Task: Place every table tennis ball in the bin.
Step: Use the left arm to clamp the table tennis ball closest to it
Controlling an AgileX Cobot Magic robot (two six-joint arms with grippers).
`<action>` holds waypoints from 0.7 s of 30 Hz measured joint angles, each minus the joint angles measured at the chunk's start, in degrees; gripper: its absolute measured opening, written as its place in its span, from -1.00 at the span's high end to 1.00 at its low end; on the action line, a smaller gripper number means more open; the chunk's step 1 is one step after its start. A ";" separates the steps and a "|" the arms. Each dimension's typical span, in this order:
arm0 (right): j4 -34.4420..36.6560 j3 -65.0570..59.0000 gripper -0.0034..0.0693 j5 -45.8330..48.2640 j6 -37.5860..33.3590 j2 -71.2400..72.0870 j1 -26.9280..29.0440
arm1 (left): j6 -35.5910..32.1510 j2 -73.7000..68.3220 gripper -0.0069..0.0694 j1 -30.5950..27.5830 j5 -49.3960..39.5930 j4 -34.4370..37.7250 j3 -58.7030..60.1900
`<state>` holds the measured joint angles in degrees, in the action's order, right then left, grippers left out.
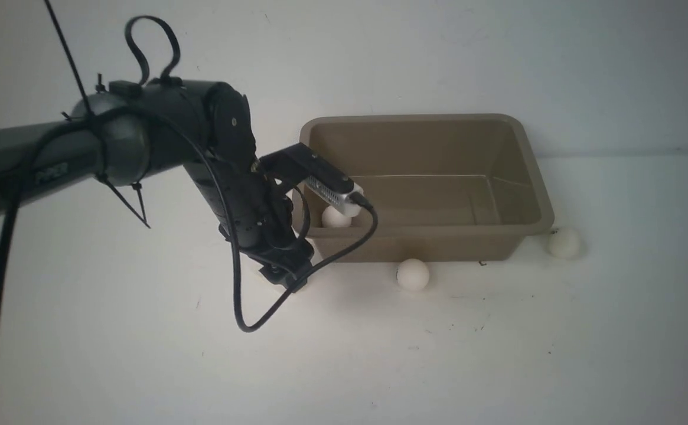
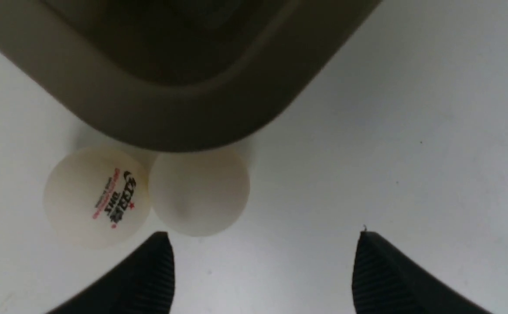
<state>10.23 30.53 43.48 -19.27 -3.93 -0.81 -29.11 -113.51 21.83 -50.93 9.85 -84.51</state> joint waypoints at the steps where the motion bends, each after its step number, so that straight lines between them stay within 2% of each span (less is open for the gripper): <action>1: 0.00 0.00 0.24 0.00 0.00 0.00 0.00 | 0.00 -0.64 -0.47 0.00 0.76 0.00 -0.05; 21: 0.00 0.00 0.24 -0.19 0.00 0.00 0.00 | 1.91 -4.60 -0.47 0.00 4.88 -1.71 -0.15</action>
<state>10.23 30.53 43.29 -19.27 -3.93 -0.81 -27.20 -118.11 21.83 -46.05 8.14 -84.66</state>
